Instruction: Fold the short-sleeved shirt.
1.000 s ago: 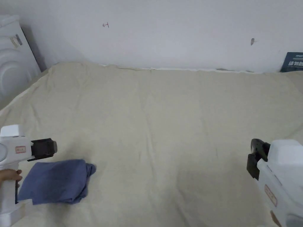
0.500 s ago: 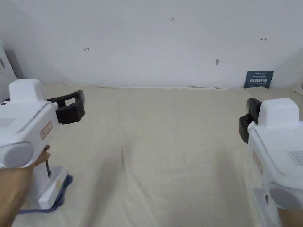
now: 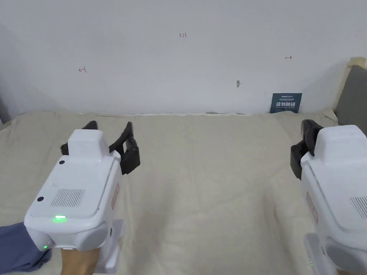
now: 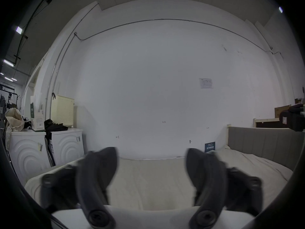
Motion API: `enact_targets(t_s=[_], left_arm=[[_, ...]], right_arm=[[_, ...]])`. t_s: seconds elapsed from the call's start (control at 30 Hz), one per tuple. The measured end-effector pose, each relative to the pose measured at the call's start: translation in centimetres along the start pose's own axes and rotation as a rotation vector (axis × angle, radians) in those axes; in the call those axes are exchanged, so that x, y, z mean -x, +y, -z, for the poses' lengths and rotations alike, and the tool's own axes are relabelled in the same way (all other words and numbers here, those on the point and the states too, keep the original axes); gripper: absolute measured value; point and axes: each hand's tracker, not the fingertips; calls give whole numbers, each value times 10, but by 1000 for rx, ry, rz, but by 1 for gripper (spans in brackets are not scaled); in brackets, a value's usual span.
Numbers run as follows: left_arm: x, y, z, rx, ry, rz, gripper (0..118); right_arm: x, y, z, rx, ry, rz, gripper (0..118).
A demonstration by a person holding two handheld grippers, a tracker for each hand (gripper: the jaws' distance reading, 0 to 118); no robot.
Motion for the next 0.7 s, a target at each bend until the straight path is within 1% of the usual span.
enact_targets(t_s=[0.03,0.07,0.17,0.27,0.53,0.7], left_arm=[[-2,-1,0,-1,-4,0,9],[-3,-3,1,0,-15,3,1],[-9,-3,3,23,-50,-13,1],[-11,-5,3,18,-41,-3,1],[-9,-8,3,26,-45,16,1],[-8,-8,3,28,-45,22,1]], right_arm=[[-2,-1,0,1,-2,-1,2],[-3,-3,-1,4,-4,5,2],[-6,-6,0,13,-10,22,2],[-8,-9,1,24,-7,47,2],[-8,-10,0,30,-11,64,2],[-7,-9,1,30,-10,62,2]])
